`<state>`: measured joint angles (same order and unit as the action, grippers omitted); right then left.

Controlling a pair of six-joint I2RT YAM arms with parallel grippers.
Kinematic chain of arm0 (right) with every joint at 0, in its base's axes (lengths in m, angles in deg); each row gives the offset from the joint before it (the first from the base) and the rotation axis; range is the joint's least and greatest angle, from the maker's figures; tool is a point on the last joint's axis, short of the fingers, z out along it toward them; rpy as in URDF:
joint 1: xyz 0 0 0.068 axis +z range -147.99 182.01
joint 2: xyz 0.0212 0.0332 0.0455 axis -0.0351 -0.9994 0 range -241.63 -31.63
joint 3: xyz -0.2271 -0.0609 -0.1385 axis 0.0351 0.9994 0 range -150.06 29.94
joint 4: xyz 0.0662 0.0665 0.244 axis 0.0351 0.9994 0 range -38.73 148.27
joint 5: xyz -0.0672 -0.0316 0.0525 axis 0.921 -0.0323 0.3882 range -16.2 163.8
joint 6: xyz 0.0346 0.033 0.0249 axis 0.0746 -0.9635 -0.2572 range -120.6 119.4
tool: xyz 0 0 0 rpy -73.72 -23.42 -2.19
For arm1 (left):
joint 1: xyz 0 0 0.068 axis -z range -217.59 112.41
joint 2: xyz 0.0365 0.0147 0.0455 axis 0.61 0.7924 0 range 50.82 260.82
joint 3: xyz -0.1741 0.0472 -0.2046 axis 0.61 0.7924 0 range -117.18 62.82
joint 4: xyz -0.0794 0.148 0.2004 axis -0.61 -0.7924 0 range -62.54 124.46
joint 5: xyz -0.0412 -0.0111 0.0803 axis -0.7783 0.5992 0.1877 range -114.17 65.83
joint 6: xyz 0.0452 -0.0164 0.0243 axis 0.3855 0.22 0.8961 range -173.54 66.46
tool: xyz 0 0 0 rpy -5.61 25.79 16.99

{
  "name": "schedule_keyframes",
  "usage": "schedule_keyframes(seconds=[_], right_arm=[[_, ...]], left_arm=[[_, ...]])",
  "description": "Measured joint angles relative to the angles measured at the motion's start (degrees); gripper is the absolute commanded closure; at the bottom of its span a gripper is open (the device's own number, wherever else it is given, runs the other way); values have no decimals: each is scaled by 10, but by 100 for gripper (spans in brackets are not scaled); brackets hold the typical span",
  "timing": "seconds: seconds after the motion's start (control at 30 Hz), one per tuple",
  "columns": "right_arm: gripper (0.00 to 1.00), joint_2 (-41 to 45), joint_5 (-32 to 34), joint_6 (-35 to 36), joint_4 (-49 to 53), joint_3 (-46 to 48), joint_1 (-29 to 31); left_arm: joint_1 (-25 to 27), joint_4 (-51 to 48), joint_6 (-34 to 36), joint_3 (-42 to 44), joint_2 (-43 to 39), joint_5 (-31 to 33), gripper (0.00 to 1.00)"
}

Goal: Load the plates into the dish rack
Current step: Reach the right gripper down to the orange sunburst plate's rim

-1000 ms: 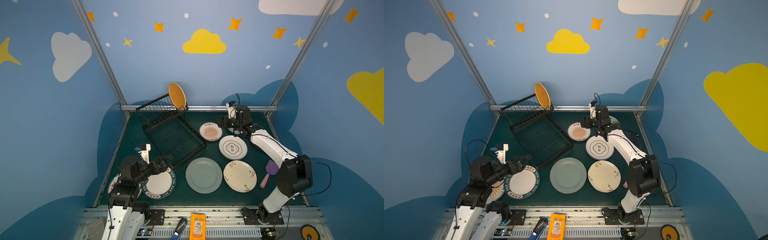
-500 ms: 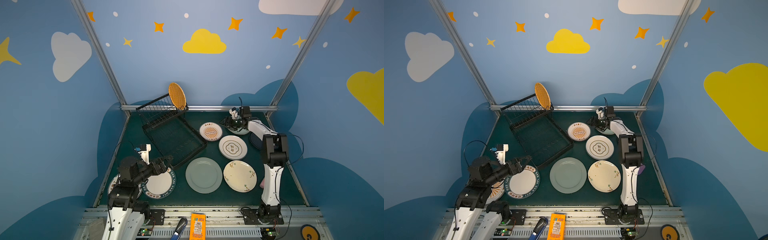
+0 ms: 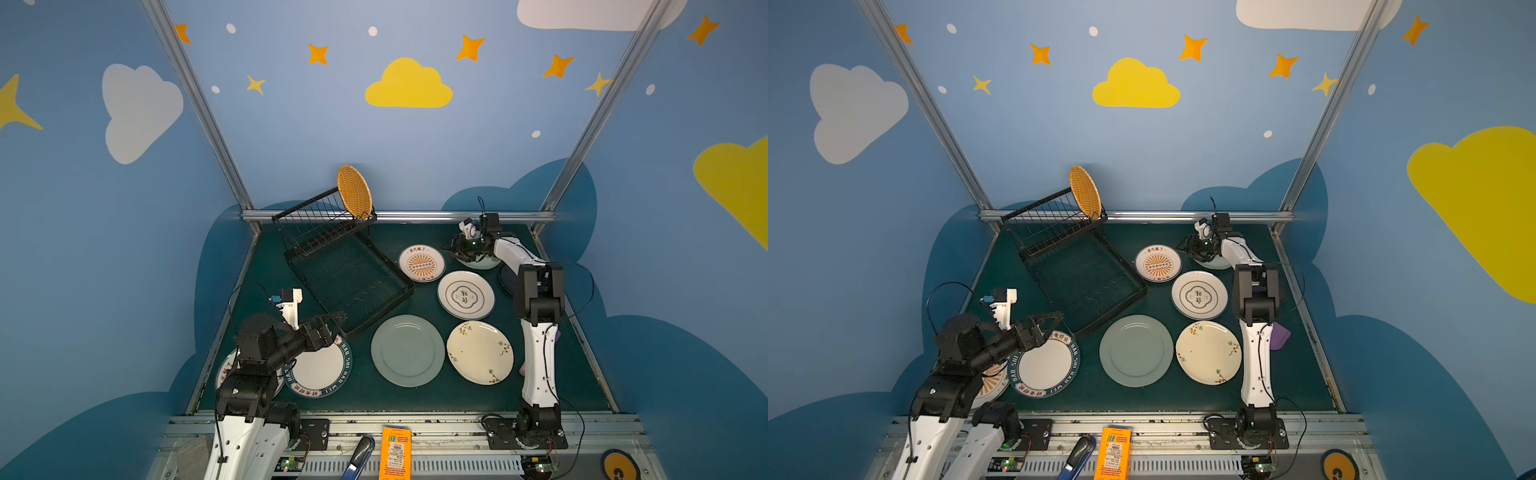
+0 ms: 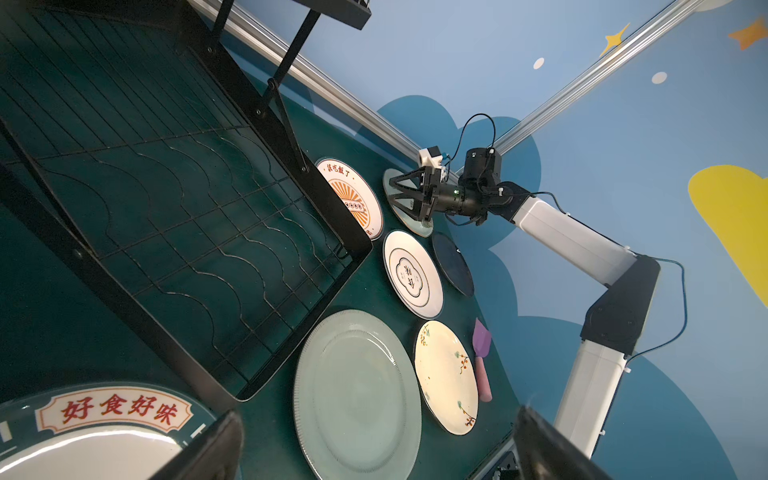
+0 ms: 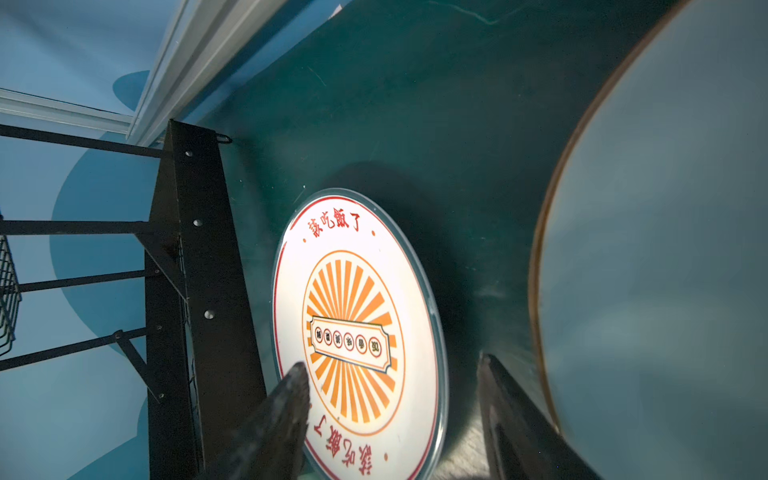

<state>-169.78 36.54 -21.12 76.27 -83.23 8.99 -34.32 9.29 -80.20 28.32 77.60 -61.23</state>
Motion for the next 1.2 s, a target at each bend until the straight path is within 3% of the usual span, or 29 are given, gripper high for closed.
schedule_keyframes(seconds=[0.57,0.93,1.2], right_arm=[[46,-53,-14,-1,30,-47,9],[71,-67,-44,-2,31,-48,21],[84,-75,-57,-2,26,-48,22]], left_arm=[[0,6,-2,0,-7,-16,0],[0,6,-2,0,-7,-17,0],[0,6,-2,0,-11,-17,0]])
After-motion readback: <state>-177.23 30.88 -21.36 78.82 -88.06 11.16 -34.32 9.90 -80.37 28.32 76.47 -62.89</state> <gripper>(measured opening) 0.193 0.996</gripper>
